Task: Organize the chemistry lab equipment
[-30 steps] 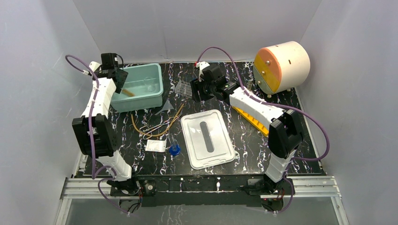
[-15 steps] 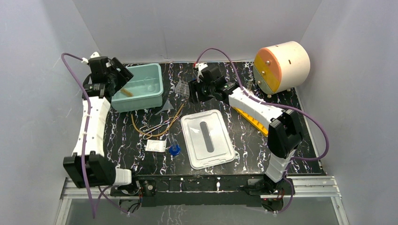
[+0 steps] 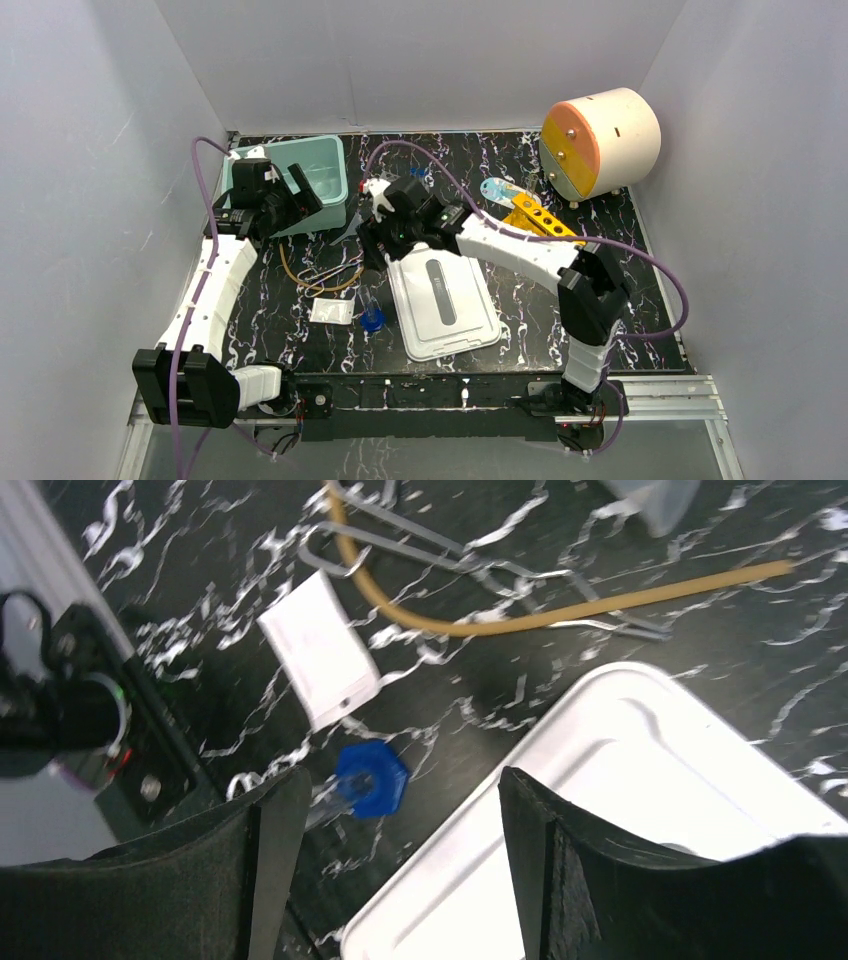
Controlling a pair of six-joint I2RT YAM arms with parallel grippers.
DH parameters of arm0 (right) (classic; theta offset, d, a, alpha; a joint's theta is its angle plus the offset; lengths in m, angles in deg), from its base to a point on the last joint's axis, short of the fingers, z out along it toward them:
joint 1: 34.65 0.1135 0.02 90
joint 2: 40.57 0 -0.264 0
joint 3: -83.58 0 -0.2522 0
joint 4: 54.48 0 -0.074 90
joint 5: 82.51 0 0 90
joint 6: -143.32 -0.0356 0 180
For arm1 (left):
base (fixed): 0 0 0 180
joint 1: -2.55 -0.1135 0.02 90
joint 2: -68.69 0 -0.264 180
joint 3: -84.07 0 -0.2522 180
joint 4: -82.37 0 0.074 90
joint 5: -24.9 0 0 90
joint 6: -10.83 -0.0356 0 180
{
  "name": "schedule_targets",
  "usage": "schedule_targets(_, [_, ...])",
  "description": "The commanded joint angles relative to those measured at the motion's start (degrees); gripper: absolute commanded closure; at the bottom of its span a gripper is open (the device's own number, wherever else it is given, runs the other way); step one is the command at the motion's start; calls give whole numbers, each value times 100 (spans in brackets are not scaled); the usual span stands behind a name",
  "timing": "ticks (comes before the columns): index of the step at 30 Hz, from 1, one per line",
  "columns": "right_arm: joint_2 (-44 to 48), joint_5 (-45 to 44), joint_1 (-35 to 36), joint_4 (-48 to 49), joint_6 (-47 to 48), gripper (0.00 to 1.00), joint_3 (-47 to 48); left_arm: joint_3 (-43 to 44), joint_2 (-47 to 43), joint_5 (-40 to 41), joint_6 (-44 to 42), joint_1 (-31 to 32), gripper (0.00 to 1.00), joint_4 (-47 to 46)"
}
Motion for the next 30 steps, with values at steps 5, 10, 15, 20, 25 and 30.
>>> schedule_targets(5, [1332,-17,521,913,315,16,-977,382,9,824,606,-6,12,443])
schedule_targets(10, [1296,-166,803,826,358,13,-869,333,31,758,756,-3,11,483])
schedule_targets(15, [1086,-207,1108,694,570,13,-761,332,27,869,853,-5,11,639])
schedule_targets(20, [814,-382,1334,632,763,16,-707,259,-3,811,1030,-30,11,737])
schedule_targets(25, [592,-583,1434,689,816,29,-653,180,-29,720,1090,-89,11,758])
schedule_targets(30, [518,-811,1437,893,778,51,-674,157,-23,669,1090,-118,11,743])
